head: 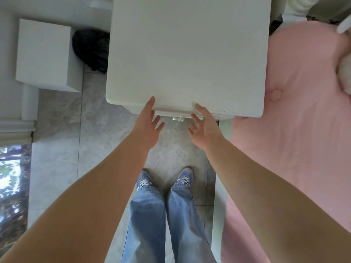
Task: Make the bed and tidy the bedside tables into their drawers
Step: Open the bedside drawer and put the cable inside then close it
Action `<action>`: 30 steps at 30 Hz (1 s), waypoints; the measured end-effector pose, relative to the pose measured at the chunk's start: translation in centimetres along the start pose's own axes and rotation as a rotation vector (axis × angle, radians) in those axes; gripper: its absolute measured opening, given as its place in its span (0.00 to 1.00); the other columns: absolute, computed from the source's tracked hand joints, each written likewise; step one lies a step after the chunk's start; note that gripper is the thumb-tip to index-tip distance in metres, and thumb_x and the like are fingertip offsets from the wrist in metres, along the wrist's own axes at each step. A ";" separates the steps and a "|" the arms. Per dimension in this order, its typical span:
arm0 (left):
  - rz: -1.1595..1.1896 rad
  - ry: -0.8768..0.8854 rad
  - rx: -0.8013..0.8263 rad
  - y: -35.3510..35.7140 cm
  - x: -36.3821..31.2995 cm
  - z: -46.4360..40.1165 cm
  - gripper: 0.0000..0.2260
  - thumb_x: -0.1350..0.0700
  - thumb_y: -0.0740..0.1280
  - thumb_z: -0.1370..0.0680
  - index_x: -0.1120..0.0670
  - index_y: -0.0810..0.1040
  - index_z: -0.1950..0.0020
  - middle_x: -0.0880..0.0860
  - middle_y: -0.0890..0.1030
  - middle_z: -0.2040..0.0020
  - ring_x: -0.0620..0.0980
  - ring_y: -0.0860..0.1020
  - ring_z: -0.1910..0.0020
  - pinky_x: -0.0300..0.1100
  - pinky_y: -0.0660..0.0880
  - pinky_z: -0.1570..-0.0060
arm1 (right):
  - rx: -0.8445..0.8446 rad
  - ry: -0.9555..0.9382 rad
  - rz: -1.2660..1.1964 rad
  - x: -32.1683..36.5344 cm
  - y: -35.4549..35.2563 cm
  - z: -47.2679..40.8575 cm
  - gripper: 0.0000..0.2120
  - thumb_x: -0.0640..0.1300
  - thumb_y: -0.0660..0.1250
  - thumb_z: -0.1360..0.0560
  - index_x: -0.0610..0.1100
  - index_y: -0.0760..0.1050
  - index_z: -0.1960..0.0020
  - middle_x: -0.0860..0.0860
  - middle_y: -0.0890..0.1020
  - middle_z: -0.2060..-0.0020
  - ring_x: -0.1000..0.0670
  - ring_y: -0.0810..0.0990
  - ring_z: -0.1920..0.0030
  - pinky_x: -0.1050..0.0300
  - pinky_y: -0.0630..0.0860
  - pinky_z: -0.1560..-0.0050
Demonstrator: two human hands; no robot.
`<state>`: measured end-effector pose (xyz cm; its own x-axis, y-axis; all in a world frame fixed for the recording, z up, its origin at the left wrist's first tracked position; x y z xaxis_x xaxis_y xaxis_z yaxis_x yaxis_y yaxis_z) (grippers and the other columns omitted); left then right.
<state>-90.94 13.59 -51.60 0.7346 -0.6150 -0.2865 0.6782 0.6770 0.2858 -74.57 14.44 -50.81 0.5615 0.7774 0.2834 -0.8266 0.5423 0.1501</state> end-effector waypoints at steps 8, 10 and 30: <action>-0.040 0.095 -0.053 0.6 -0.2 -1.4 0.19 0.47 0.71 0.24 0.48 0.73 0.35 0.47 0.76 0.36 0.49 0.75 0.37 0.49 0.73 0.37 | 0.026 -0.029 0.139 0.2 0.7 -2.0 0.34 0.57 0.73 0.29 0.52 0.65 0.27 0.54 0.64 0.25 0.50 0.59 0.24 0.50 0.55 0.25; -0.036 0.118 -0.048 0.7 -0.1 -1.4 0.18 0.47 0.69 0.23 0.47 0.72 0.35 0.47 0.76 0.36 0.48 0.76 0.37 0.49 0.73 0.36 | 0.022 -0.028 0.143 0.0 0.7 -2.3 0.35 0.59 0.72 0.29 0.53 0.64 0.27 0.55 0.64 0.25 0.51 0.60 0.24 0.50 0.55 0.25; -0.654 -0.042 -0.029 3.3 0.4 6.1 0.14 0.51 0.64 0.20 0.53 0.74 0.36 0.53 0.78 0.38 0.55 0.77 0.42 0.50 0.70 0.39 | 0.003 0.062 0.108 1.4 0.0 5.5 0.13 0.49 0.62 0.20 0.47 0.74 0.37 0.51 0.79 0.37 0.47 0.75 0.35 0.53 0.69 0.35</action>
<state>-88.34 13.13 -45.19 0.1709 -0.9183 -0.3571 0.9850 0.1679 0.0395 -74.03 13.78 -45.16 0.4701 0.8496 0.2392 -0.8826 0.4534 0.1242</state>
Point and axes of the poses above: each hand's wrist, its own z-axis away from the middle knuckle, its own y-axis out of the palm, x = y × z, the point moved 8 cm from there along -z, towards the middle knuckle
